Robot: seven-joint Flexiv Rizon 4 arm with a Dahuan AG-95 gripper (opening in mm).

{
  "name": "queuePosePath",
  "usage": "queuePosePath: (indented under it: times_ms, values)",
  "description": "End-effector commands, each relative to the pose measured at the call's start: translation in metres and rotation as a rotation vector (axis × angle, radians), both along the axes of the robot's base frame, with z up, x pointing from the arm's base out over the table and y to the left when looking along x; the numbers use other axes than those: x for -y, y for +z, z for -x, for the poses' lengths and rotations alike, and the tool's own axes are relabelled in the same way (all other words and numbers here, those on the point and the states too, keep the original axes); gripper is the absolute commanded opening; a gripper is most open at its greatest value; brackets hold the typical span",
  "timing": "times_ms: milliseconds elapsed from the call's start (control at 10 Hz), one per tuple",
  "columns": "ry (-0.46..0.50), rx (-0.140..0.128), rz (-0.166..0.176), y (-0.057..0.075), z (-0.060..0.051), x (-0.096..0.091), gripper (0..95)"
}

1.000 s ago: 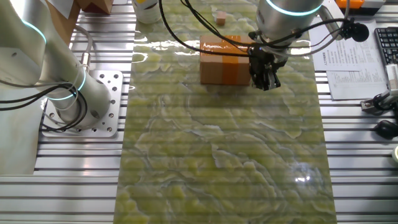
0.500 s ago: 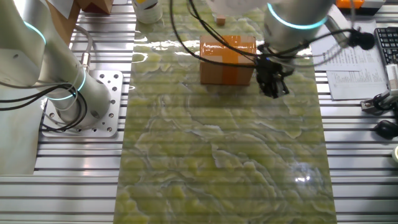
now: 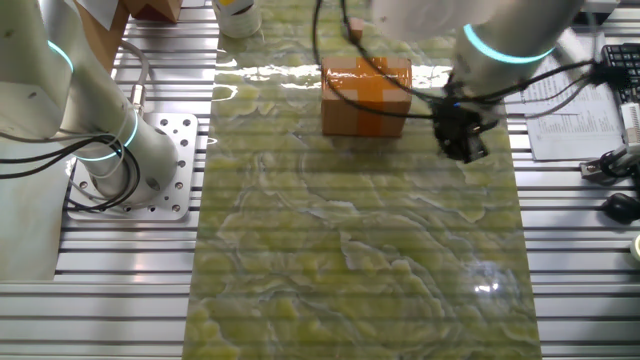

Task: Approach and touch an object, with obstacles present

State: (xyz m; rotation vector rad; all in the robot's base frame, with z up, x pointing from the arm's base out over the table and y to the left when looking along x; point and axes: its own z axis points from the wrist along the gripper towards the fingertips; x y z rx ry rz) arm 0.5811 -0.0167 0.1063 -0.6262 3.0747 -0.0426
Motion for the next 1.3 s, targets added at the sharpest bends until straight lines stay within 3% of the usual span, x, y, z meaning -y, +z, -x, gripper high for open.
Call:
queuePosePath:
  times_ms: [100, 300, 900, 1300]
  values:
    - [0.011, -0.006, 0.001, -0.001, -0.009, -0.004, 0.0]
    - [0.023, -0.009, -0.006, -0.01, -0.012, -0.004, 0.0]
    - [0.035, -0.026, -0.004, -0.016, -0.021, -0.008, 0.0]
    - [0.007, -0.017, -0.014, -0.017, -0.042, -0.024, 0.0]
